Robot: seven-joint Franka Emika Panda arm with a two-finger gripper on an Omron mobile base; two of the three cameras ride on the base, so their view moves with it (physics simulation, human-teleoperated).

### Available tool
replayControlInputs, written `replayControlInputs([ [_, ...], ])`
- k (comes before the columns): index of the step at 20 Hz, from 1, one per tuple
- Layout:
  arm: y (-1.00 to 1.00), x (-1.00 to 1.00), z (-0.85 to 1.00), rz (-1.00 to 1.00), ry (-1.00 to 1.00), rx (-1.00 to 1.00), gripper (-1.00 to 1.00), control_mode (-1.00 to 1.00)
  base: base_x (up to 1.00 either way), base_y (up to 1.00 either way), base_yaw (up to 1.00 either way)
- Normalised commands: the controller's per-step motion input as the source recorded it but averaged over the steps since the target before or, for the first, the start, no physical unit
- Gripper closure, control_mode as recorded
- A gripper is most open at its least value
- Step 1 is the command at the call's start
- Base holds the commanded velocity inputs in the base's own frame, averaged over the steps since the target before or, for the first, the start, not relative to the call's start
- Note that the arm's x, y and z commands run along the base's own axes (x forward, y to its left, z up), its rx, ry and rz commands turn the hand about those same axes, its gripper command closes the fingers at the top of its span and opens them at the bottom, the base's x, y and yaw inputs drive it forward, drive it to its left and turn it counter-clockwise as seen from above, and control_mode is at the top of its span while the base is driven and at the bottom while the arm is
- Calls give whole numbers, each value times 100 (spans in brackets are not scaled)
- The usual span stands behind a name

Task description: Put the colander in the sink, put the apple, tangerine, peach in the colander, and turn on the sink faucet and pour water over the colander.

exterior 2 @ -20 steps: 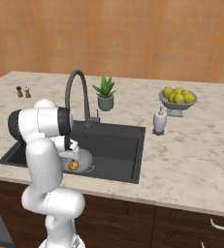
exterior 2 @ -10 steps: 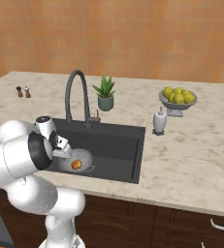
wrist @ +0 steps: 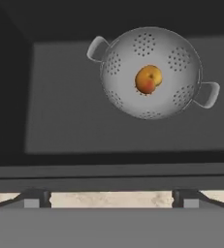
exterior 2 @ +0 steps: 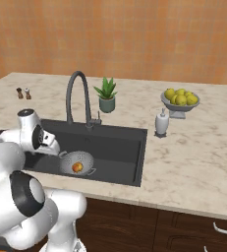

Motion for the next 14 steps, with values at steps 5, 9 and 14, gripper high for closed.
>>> replayControlInputs([
  [5, 58, -40, 69, 0, 5, 0, -100, -100, 0, 0, 0],
  [9, 60, -47, 59, 0, 5, 0, -100, -100, 0, 0, 0],
  [14, 98, -45, 0, 0, 0, 0, -100, -100, 0, 0, 0],
])
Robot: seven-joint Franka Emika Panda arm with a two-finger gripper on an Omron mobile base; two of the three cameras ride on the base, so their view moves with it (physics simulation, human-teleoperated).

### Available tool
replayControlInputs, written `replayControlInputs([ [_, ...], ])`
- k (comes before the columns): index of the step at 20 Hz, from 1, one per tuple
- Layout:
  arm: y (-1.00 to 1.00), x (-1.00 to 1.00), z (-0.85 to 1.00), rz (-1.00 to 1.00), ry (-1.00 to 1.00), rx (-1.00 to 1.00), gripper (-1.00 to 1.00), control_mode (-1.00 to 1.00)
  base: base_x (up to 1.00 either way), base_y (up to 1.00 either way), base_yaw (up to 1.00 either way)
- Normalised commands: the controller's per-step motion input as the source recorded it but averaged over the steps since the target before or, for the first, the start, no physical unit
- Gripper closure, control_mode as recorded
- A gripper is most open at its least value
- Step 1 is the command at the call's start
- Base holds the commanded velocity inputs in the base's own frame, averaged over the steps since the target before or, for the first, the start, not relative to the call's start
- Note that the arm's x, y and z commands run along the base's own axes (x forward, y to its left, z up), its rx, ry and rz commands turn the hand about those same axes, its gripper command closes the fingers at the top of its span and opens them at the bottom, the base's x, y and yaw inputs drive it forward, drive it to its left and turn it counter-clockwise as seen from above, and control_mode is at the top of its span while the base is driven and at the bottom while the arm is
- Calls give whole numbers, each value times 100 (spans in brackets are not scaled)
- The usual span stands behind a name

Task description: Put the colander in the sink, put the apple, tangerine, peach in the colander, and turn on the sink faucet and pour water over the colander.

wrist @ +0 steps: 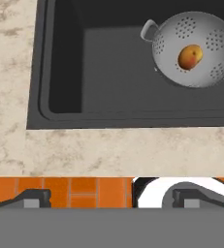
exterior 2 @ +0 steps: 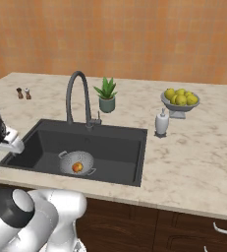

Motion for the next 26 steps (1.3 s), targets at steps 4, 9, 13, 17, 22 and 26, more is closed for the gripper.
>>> replayControlInputs([
  [4, 97, -21, 0, 6, 0, 0, -100, -100, 0, 0, 0],
  [9, 78, 1, 0, 2, 0, -1, -100, -100, 0, 0, 0],
  [13, 67, 18, 0, 1, 0, 0, -100, -100, 0, 0, 0],
  [17, 50, 20, -9, 4, 0, 0, -100, -100, 0, 0, 0],
  [22, 46, 13, -25, 3, 0, 0, -100, -100, 0, 0, 0],
  [26, 13, 8, -37, 5, 0, 0, -100, -100, 0, 0, 0],
])
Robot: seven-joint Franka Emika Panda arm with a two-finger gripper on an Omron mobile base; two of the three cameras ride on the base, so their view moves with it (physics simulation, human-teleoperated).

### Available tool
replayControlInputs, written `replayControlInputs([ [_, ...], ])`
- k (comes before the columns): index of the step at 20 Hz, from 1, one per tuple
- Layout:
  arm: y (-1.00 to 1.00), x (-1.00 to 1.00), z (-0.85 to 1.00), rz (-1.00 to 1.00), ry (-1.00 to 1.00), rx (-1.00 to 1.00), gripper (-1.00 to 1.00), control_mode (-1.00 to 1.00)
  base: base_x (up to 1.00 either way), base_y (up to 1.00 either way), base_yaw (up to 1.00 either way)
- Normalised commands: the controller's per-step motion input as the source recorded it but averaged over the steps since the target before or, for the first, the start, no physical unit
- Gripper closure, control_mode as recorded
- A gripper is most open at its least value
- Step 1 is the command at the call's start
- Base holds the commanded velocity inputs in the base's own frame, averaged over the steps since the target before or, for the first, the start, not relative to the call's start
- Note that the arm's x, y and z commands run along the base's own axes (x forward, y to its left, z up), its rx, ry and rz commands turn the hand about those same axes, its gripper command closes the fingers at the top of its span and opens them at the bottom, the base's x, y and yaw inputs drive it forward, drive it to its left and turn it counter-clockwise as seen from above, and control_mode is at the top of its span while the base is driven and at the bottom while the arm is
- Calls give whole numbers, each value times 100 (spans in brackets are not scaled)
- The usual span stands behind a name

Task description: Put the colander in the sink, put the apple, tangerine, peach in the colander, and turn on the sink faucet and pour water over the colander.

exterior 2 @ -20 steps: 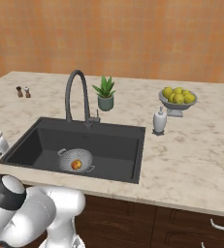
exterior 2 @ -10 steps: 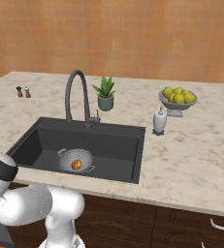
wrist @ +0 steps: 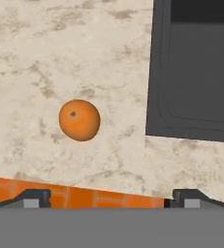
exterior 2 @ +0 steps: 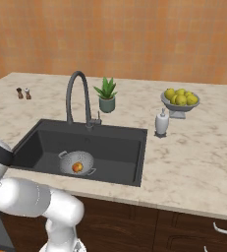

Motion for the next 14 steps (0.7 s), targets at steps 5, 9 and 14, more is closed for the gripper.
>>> replayControlInputs([
  [5, 23, 24, -48, 3, 0, -1, -100, -100, 0, 0, 0],
  [9, 36, 46, -43, 1, 0, -2, -100, -100, 0, 0, 0],
  [14, 51, 32, -30, 0, 0, -4, -100, -100, 0, 0, 0],
])
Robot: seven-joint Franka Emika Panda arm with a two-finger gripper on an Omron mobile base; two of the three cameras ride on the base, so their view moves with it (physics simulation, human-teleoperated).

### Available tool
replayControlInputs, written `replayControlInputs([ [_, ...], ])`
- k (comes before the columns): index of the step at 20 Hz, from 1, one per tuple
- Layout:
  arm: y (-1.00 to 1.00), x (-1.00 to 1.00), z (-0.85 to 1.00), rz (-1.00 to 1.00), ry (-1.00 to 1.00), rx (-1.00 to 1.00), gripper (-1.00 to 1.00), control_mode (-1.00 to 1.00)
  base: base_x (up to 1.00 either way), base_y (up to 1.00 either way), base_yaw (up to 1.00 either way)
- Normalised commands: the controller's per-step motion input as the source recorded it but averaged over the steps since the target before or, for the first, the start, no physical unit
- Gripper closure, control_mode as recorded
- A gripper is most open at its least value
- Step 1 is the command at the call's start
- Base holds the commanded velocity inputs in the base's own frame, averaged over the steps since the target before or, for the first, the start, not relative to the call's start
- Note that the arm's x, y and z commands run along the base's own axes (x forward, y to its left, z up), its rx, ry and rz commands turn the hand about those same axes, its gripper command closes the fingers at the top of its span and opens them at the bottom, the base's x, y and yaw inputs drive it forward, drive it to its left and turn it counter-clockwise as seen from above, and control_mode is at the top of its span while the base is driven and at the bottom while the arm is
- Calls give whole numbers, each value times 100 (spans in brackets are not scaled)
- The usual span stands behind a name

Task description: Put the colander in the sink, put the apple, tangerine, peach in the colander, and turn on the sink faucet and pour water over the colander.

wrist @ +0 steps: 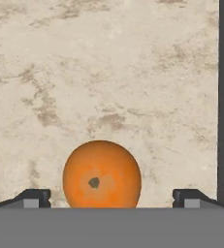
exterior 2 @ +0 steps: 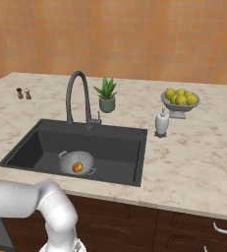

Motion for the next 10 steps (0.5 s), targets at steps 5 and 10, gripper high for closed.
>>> replayControlInputs([
  [5, 21, 4, -6, 0, 0, -3, -100, -100, 0, 0, 0],
  [10, -18, 0, -10, 0, 0, 0, -100, -100, 0, 0, 0],
])
